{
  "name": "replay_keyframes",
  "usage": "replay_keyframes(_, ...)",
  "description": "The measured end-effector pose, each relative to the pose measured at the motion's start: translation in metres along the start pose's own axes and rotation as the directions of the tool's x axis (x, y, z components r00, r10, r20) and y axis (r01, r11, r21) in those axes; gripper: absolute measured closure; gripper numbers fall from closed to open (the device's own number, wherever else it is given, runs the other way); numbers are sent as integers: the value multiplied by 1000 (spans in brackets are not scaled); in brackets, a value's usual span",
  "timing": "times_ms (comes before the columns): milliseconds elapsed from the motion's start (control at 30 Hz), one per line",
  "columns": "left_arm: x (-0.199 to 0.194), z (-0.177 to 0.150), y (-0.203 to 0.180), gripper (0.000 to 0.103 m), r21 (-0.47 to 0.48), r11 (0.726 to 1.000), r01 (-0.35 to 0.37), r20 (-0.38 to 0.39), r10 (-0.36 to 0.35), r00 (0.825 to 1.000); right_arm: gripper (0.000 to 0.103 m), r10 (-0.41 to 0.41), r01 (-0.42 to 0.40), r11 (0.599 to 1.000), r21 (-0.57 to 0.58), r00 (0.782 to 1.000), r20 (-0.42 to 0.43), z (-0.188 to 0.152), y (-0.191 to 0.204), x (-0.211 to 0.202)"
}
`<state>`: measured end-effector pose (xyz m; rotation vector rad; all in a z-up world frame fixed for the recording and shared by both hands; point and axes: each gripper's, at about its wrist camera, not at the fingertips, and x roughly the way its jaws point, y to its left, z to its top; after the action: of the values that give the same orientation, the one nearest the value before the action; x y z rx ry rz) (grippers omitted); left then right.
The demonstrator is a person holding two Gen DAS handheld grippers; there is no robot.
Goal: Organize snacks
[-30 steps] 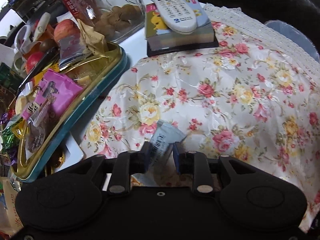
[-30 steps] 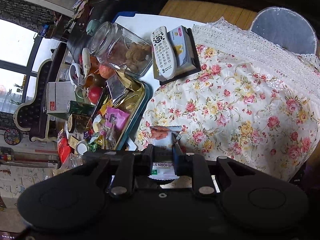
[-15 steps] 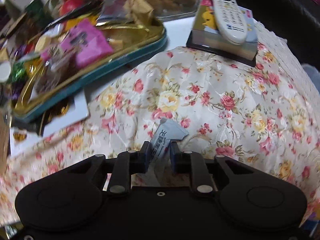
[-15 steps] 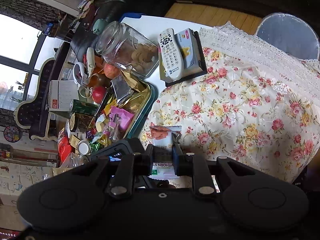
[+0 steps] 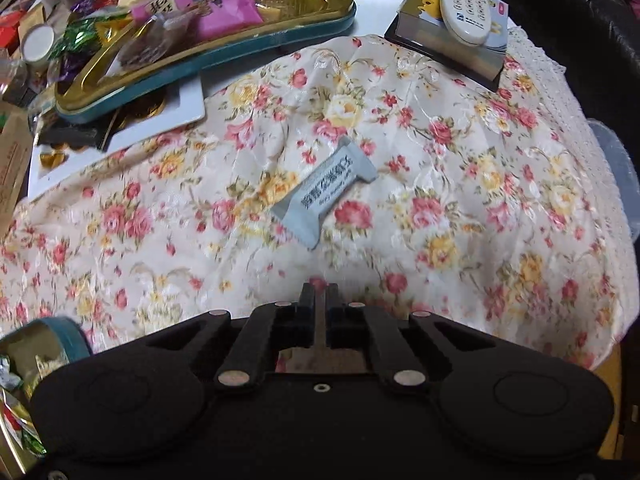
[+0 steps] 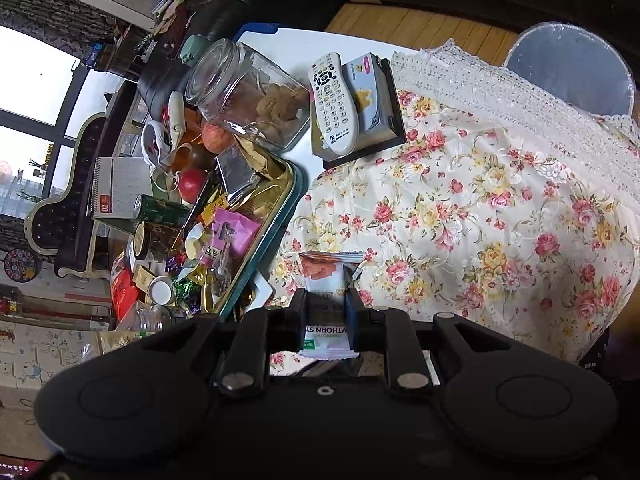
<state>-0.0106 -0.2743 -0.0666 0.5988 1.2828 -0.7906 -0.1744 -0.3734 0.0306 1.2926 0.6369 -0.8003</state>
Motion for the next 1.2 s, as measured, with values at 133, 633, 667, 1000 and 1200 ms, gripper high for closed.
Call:
replay_keyframes(133,-12,-13,15,97,-24,1000,5,-5,-5,1000,82,-4,4,1000,27,1000,-16,4,-6,3)
replay_keyframes(633,-46,-35,80,95,-117,993,-15,6,15,1000,82,-97,97,995,19,995,-17,0,-9,24)
replay_keyframes(667,-48,-29,73,93,-74,997,-4,26,6,1000,82,-104,104,994,21,994,-20,0,-8,26)
replay_keyframes(1000,-28,23,-8,71,383,920,-81,262,-24,965,82,-70,71,997,22,997,-38,2,-3,25)
replay_keyframes(1200,20,43,-23,71,468,882,-64,211,-41,977,82,-52,54,996,64,998,-32,12,-9,20)
